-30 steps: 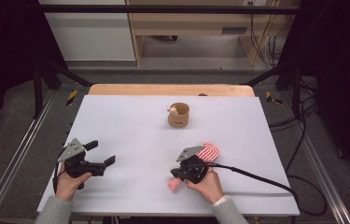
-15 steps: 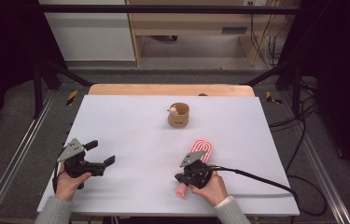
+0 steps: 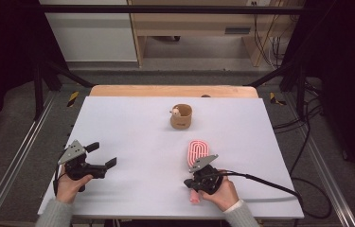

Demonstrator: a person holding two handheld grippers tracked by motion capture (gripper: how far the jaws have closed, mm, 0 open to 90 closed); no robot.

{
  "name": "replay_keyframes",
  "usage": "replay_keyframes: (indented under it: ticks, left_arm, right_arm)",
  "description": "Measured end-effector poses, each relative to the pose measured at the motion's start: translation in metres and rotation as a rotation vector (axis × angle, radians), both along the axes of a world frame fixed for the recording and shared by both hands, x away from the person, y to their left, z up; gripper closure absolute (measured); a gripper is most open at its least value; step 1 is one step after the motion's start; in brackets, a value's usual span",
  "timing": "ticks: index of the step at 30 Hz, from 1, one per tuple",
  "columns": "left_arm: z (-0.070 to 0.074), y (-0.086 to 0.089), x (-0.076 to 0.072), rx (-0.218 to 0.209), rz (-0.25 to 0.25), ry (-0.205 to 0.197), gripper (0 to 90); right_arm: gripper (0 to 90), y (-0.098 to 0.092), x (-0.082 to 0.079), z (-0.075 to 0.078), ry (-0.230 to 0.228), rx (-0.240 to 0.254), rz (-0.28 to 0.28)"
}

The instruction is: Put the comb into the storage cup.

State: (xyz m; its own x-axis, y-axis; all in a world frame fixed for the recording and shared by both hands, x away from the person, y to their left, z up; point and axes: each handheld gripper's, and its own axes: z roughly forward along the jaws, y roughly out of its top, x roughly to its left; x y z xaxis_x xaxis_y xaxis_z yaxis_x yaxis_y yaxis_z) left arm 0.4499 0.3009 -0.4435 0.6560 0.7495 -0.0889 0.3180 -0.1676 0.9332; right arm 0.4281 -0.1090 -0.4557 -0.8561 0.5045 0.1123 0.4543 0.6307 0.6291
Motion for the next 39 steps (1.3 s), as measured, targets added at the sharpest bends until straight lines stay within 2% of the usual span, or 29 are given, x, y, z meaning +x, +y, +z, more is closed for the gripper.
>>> replay_keyframes:
  ticks: [6, 19, 30, 33, 39]
  left_arm:
    - [0.000, 0.000, 0.000, -0.002, 0.002, -0.001, 1.1]
    - [0.000, 0.000, 0.000, -0.004, 0.001, -0.001, 1.1]
    - [0.001, 0.000, 0.000, -0.005, 0.000, -0.002, 1.1]
    - [0.001, 0.000, 0.000, -0.005, 0.001, -0.002, 1.1]
    - [0.001, 0.000, 0.000, -0.004, 0.003, -0.003, 1.1]
  right_arm:
    - [90.0, -0.008, -0.001, 0.000, 0.008, -0.001, 0.002]
    - [90.0, -0.040, -0.004, 0.001, 0.014, 0.009, -0.069]
    - [88.8, -0.046, -0.004, 0.002, 0.011, 0.022, -0.090]
    - [82.8, -0.047, -0.004, 0.005, 0.011, 0.057, -0.086]
    - [62.6, -0.051, -0.002, 0.014, -0.060, 0.114, -0.136]
